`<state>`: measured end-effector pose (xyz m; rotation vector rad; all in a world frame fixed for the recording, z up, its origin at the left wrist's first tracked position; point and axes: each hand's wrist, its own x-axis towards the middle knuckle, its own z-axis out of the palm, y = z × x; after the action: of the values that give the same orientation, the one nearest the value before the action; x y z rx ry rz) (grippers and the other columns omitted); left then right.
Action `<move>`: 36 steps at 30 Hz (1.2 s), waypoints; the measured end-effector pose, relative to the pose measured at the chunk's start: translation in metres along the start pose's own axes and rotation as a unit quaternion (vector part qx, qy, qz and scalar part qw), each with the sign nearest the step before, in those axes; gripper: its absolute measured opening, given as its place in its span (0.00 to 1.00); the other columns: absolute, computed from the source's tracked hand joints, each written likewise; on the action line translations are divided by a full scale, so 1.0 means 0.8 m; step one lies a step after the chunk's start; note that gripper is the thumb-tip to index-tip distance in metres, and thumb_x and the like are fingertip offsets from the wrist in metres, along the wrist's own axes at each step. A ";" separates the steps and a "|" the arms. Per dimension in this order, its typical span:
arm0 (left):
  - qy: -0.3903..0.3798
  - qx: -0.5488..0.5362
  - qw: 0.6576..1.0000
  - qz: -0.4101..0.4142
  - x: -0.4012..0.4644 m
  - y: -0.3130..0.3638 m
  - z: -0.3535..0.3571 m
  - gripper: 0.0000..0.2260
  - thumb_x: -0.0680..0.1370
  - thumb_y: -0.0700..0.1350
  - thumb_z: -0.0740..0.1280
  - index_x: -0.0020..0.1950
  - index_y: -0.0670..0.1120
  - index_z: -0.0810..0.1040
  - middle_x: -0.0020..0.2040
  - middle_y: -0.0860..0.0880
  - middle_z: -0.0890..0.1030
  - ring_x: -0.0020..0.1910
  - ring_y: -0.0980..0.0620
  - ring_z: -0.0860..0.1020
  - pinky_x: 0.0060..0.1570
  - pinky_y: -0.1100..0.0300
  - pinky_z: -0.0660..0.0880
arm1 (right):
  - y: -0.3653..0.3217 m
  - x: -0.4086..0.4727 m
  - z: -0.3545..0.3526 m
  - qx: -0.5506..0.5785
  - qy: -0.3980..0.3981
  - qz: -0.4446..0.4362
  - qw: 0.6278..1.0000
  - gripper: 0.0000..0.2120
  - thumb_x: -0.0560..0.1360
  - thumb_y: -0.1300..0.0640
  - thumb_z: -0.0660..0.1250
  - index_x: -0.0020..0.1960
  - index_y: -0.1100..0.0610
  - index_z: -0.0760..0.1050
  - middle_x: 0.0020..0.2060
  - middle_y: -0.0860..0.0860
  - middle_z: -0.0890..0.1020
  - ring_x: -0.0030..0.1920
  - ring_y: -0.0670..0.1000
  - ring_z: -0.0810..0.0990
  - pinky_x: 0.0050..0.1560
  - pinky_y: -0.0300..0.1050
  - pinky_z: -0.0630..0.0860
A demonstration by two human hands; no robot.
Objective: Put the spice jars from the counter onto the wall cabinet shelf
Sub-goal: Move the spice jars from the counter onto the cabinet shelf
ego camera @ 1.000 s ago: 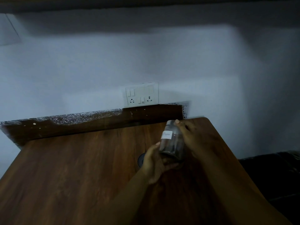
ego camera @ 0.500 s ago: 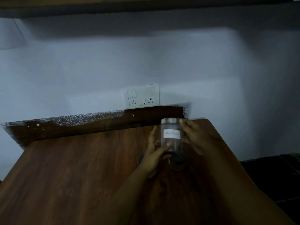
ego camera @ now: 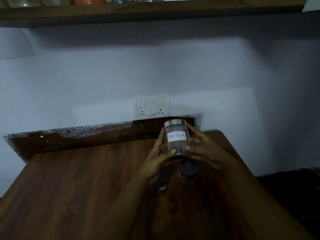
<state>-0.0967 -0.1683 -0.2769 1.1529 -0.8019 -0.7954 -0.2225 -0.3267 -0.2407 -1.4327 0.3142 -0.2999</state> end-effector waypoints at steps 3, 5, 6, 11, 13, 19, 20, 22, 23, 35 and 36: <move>0.015 0.005 1.000 0.000 0.000 0.001 0.003 0.39 0.74 0.38 0.70 0.78 0.57 0.54 0.70 0.44 0.73 0.65 0.51 0.76 0.53 0.60 0.77 | -0.002 0.000 0.000 -0.012 0.004 -0.010 1.000 0.36 0.70 0.66 0.72 0.71 0.40 0.65 0.57 0.53 0.82 0.56 0.51 0.83 0.46 0.46 0.81; 0.026 0.007 1.000 -0.005 0.001 -0.001 0.004 0.39 0.73 0.38 0.70 0.78 0.57 0.55 0.67 0.47 0.76 0.63 0.52 0.77 0.54 0.59 0.77 | -0.003 0.000 0.001 -0.021 0.010 -0.010 1.000 0.36 0.71 0.67 0.72 0.71 0.40 0.65 0.57 0.52 0.82 0.55 0.50 0.83 0.44 0.44 0.81; 0.028 0.011 1.000 -0.008 0.001 -0.002 0.004 0.39 0.73 0.38 0.70 0.78 0.58 0.55 0.65 0.48 0.77 0.63 0.52 0.78 0.56 0.57 0.77 | -0.003 -0.001 0.001 -0.022 0.012 -0.009 1.000 0.36 0.71 0.67 0.72 0.71 0.40 0.66 0.58 0.52 0.81 0.55 0.50 0.83 0.45 0.44 0.81; 0.067 0.073 0.995 0.002 0.000 -0.001 0.004 0.35 0.75 0.41 0.71 0.78 0.53 0.57 0.66 0.49 0.76 0.62 0.52 0.78 0.64 0.51 0.73 | -0.004 -0.001 0.002 -0.005 0.025 -0.024 0.999 0.38 0.70 0.69 0.72 0.72 0.42 0.65 0.58 0.53 0.81 0.55 0.51 0.83 0.45 0.45 0.81; 0.071 0.106 0.992 0.017 0.000 0.002 0.007 0.32 0.77 0.45 0.69 0.76 0.52 0.56 0.67 0.49 0.75 0.62 0.53 0.78 0.64 0.53 0.74 | -0.004 -0.001 0.002 0.004 0.035 -0.031 0.999 0.39 0.69 0.69 0.73 0.71 0.41 0.65 0.59 0.53 0.80 0.56 0.52 0.82 0.46 0.46 0.81; 0.060 0.221 0.968 0.098 0.004 0.024 0.028 0.30 0.78 0.52 0.66 0.76 0.51 0.58 0.71 0.54 0.68 0.68 0.55 0.72 0.64 0.56 0.74 | -0.033 -0.007 0.010 -0.048 0.068 -0.093 0.992 0.44 0.65 0.67 0.76 0.73 0.42 0.62 0.59 0.49 0.78 0.54 0.48 0.82 0.46 0.40 0.81; 0.070 0.233 0.963 0.113 0.006 0.032 0.032 0.30 0.77 0.54 0.66 0.77 0.53 0.58 0.71 0.55 0.67 0.69 0.56 0.70 0.66 0.54 0.73 | -0.044 -0.007 0.012 -0.053 0.076 -0.108 0.990 0.43 0.66 0.68 0.76 0.73 0.43 0.62 0.57 0.47 0.78 0.53 0.47 0.81 0.43 0.36 0.80; 0.095 0.250 0.953 0.145 0.014 0.056 0.040 0.31 0.76 0.58 0.65 0.77 0.55 0.59 0.70 0.56 0.66 0.69 0.57 0.69 0.68 0.53 0.71 | -0.069 -0.006 0.012 -0.066 0.084 -0.142 0.984 0.44 0.66 0.68 0.76 0.73 0.42 0.62 0.57 0.47 0.77 0.54 0.46 0.81 0.43 0.37 0.80; 0.102 0.256 0.947 0.166 0.020 0.070 0.044 0.31 0.76 0.58 0.65 0.77 0.56 0.60 0.70 0.55 0.66 0.69 0.58 0.68 0.68 0.54 0.71 | -0.084 -0.005 0.012 -0.074 0.085 -0.157 0.981 0.45 0.65 0.67 0.77 0.73 0.40 0.62 0.59 0.48 0.77 0.54 0.47 0.82 0.45 0.39 0.80; 0.122 0.243 0.890 0.366 0.083 0.287 0.099 0.25 0.78 0.55 0.64 0.75 0.57 0.62 0.70 0.55 0.70 0.64 0.64 0.72 0.52 0.74 0.73 | -0.314 -0.005 0.040 -0.253 0.127 -0.373 0.884 0.52 0.63 0.46 0.77 0.76 0.39 0.48 0.70 0.47 0.68 0.63 0.45 0.74 0.57 0.38 0.73; 0.122 0.236 0.885 0.382 0.088 0.301 0.103 0.25 0.78 0.55 0.64 0.75 0.58 0.62 0.71 0.55 0.70 0.64 0.66 0.71 0.55 0.74 0.73 | -0.330 -0.004 0.041 -0.263 0.131 -0.384 0.875 0.52 0.63 0.46 0.77 0.76 0.38 0.47 0.70 0.48 0.69 0.63 0.46 0.74 0.58 0.40 0.73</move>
<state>-0.1037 -0.2150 -0.0171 1.1863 -1.1591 0.2174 -0.2167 -0.3255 0.0253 -2.0244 0.0175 -1.1364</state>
